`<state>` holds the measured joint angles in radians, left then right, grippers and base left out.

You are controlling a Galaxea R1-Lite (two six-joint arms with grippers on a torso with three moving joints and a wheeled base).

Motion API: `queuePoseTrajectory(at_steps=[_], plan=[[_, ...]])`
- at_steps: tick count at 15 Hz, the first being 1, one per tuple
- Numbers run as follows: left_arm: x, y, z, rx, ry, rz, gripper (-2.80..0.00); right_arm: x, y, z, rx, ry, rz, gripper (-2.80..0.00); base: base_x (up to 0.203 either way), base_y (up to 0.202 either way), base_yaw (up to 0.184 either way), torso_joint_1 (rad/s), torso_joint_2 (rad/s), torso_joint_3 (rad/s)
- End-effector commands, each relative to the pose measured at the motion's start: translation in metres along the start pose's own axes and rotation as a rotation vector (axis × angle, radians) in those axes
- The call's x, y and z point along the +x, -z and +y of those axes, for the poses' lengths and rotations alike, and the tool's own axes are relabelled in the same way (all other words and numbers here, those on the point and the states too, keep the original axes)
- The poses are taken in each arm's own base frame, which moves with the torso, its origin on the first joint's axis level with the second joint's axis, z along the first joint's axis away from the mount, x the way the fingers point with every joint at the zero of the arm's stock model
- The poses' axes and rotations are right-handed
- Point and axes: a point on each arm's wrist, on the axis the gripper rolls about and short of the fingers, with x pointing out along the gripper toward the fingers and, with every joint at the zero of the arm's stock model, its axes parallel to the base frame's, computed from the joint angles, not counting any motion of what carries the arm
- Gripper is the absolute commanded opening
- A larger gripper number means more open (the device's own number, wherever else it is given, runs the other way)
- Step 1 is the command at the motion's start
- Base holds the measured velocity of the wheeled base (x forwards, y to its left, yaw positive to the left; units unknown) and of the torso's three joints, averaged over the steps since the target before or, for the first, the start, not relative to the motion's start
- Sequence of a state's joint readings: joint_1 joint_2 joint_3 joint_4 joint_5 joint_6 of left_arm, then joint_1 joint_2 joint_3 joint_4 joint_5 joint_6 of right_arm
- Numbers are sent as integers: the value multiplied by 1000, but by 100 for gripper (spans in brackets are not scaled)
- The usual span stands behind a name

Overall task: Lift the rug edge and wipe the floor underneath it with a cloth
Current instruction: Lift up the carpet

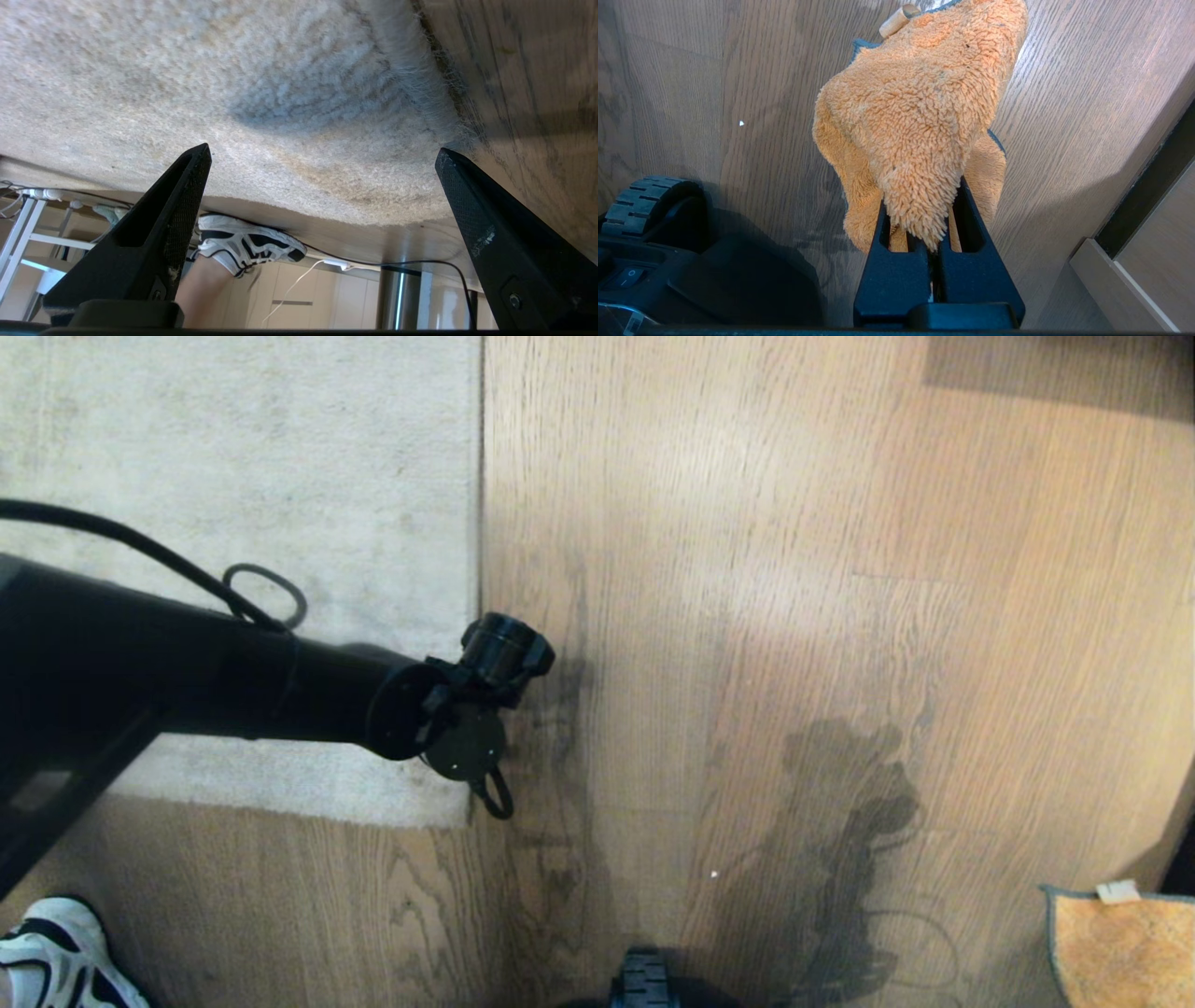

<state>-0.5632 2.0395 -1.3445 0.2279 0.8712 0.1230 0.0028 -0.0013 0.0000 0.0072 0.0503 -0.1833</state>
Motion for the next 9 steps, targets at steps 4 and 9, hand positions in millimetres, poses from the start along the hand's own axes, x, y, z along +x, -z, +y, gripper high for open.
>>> queuePoseTrajectory(at_steps=[4, 9], plan=[[-1, -3, 1, -7, -2, -8, 0, 0, 0, 0, -2, -1, 2, -280, 0, 0, 0, 0, 0, 0], [10, -8, -13, -24, 1, -26, 0, 0, 0, 0, -1, -1, 2, -280, 0, 0, 0, 0, 0, 0]])
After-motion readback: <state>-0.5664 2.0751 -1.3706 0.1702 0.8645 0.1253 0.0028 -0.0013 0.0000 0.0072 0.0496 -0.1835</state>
